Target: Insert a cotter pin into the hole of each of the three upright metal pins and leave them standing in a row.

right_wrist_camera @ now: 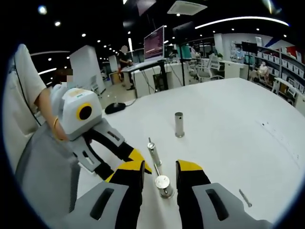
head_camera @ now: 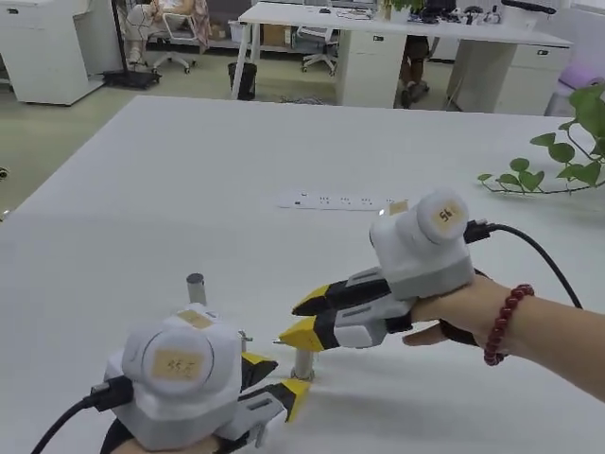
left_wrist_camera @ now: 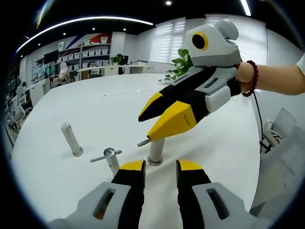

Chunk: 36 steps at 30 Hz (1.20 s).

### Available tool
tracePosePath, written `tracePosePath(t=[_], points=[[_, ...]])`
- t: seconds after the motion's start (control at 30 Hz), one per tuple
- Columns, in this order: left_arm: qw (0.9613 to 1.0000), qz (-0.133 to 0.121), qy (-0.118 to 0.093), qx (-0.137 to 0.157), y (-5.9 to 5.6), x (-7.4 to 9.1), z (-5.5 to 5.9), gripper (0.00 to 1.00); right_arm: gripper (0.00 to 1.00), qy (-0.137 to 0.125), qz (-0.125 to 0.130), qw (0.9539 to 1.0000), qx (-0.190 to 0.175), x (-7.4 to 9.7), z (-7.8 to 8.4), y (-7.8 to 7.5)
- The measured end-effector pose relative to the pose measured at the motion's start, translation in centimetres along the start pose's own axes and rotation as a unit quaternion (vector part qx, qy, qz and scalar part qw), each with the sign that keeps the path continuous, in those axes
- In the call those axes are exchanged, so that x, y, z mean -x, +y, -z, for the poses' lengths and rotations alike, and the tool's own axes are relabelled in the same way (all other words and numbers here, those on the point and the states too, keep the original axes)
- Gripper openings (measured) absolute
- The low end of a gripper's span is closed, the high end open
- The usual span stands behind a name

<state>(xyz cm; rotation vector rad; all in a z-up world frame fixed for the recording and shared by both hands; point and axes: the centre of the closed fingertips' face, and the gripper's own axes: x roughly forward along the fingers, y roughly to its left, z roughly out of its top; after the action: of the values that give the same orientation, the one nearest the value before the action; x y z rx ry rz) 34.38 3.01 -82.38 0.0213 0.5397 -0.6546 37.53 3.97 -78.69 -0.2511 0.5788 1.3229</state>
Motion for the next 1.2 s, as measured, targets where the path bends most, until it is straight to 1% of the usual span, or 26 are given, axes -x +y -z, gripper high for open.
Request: tracePosePath(t=[0.1,0.23,0.27,0.33,0.4,0.47,0.6,0.77,0.9,0.97,1.07,1.2], points=[[0.9999,0.002,-0.007,0.009,0.2,0.7,-0.1,0.26,0.28,-0.010,0.003,0.9999,-0.008,-0.5,-0.7,-0.1],[0.9998,0.000,-0.017,0.011,0.7,1.5,-0.3,0.30,0.28,-0.026,0.017,0.9995,-0.002,-1.2,-1.8,-0.7],[0.9997,0.001,-0.019,0.014,0.8,1.6,-0.3,0.31,0.28,-0.030,0.020,0.9993,-0.007,-1.5,-2.1,-0.8],[0.9995,0.003,-0.023,0.023,1.0,2.1,-0.4,0.33,0.29,-0.033,0.025,0.9991,-0.004,-1.8,-2.4,-1.1],[0.9994,0.003,-0.024,0.023,1.1,2.6,-0.4,0.35,0.29,-0.033,0.032,0.9990,0.000,-2.4,-2.6,-1.3],[0.9996,0.004,-0.021,0.020,1.3,2.9,-0.2,0.37,0.31,-0.035,0.035,0.9988,-0.003,-2.9,-2.9,-1.5],[0.9996,0.003,-0.020,0.020,1.7,3.7,0.1,0.43,0.33,-0.034,0.046,0.9984,0.000,-4.2,-3.2,-2.1],[0.9992,0.000,-0.031,0.025,2.2,4.5,-0.1,0.52,0.34,-0.033,0.054,0.9980,0.002,-5.9,-3.7,-2.7],[0.9986,-0.005,-0.042,0.030,2.5,4.8,-0.3,0.59,0.35,-0.031,0.053,0.9981,0.009,-7.1,-4.0,-3.0],[0.9985,-0.010,-0.046,0.027,2.8,5.0,-0.2,0.63,0.35,-0.032,0.052,0.9981,0.011,-7.8,-4.2,-3.2],[0.9986,-0.013,-0.046,0.025,3.1,5.2,0.1,0.65,0.35,-0.034,0.050,0.9981,0.013,-8.9,-4.6,-3.3],[0.9983,-0.013,-0.051,0.027,3.3,5.3,0.2,0.73,0.36,-0.042,0.054,0.9976,0.012,-9.9,-4.9,-3.6]])
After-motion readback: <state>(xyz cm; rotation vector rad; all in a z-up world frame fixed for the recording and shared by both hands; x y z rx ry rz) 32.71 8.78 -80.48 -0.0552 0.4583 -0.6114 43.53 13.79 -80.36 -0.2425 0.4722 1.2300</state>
